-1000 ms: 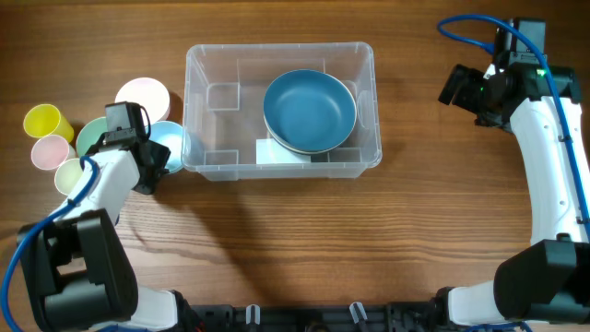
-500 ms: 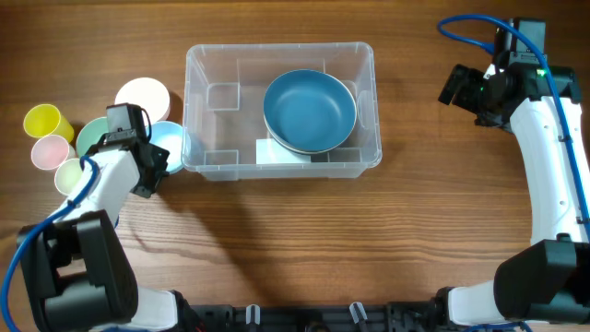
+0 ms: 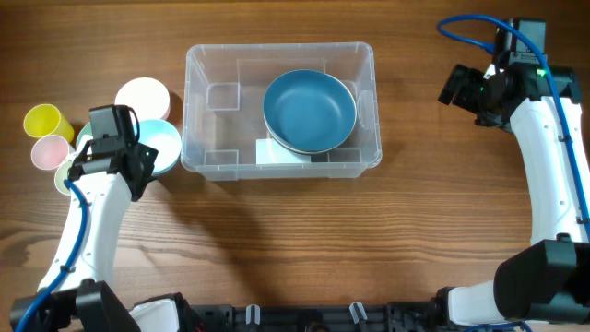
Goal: Pack container
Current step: 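Lift the light blue bowl and place it in the bin's left side, then move left gripper to the mint bowl and grasp its rim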
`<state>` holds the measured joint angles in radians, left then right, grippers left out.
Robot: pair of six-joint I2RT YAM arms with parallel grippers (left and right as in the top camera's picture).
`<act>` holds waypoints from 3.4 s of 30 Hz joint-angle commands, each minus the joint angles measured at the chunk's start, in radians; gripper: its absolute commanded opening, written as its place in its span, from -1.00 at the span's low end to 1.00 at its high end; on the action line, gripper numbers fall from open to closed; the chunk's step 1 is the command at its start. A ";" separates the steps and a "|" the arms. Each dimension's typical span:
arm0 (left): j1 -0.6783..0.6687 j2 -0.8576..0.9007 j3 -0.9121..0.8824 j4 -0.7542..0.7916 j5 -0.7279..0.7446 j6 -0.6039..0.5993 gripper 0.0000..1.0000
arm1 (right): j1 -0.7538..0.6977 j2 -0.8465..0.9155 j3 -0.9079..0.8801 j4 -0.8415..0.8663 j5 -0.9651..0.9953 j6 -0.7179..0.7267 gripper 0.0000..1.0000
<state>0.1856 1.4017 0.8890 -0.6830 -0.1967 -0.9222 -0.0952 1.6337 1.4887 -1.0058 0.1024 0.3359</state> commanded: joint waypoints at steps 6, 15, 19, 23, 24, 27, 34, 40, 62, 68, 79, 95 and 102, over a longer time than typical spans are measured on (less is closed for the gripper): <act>-0.005 -0.268 0.050 -0.050 -0.018 0.095 -0.92 | 0.002 -0.019 0.005 0.002 0.013 0.005 0.99; -0.022 -0.454 0.151 -0.025 0.305 0.263 -0.93 | 0.002 -0.019 0.005 0.003 0.013 0.005 0.99; -0.127 -0.409 0.249 -0.020 0.307 0.358 -0.93 | 0.002 -0.019 0.005 0.003 0.013 0.005 0.99; -0.243 -0.283 0.374 -0.032 0.269 0.422 -0.93 | 0.002 -0.019 0.005 0.003 0.013 0.005 0.99; -0.267 -0.244 0.402 -0.040 0.254 0.424 -0.93 | 0.002 -0.019 0.005 0.003 0.013 0.005 0.99; -0.322 -0.110 0.470 -0.047 0.247 0.478 -0.92 | 0.002 -0.019 0.005 0.003 0.013 0.005 0.99; -0.375 0.158 0.534 -0.024 0.190 0.599 -0.92 | 0.002 -0.019 0.005 0.003 0.013 0.005 0.99; -0.375 0.296 0.534 0.040 0.136 0.658 -0.93 | 0.002 -0.019 0.005 0.003 0.013 0.005 0.99; -0.385 0.465 0.533 0.165 -0.004 0.680 -0.89 | 0.002 -0.019 0.005 0.003 0.013 0.005 0.99; -0.385 0.465 0.534 0.168 -0.004 0.680 0.07 | 0.002 -0.019 0.005 0.003 0.013 0.005 0.99; -0.377 0.306 0.676 -0.054 -0.120 0.480 0.10 | 0.002 -0.019 0.005 0.003 0.013 0.005 0.99; 0.064 0.253 0.501 -0.372 0.045 -0.155 0.30 | 0.002 -0.019 0.005 0.003 0.013 0.005 0.99; 0.066 0.271 0.464 -0.301 -0.098 0.340 0.07 | 0.002 -0.019 0.005 0.003 0.013 0.005 0.99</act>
<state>0.2451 1.6691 1.3582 -1.0157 -0.2321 -0.8989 -0.0952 1.6321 1.4887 -1.0058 0.1024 0.3359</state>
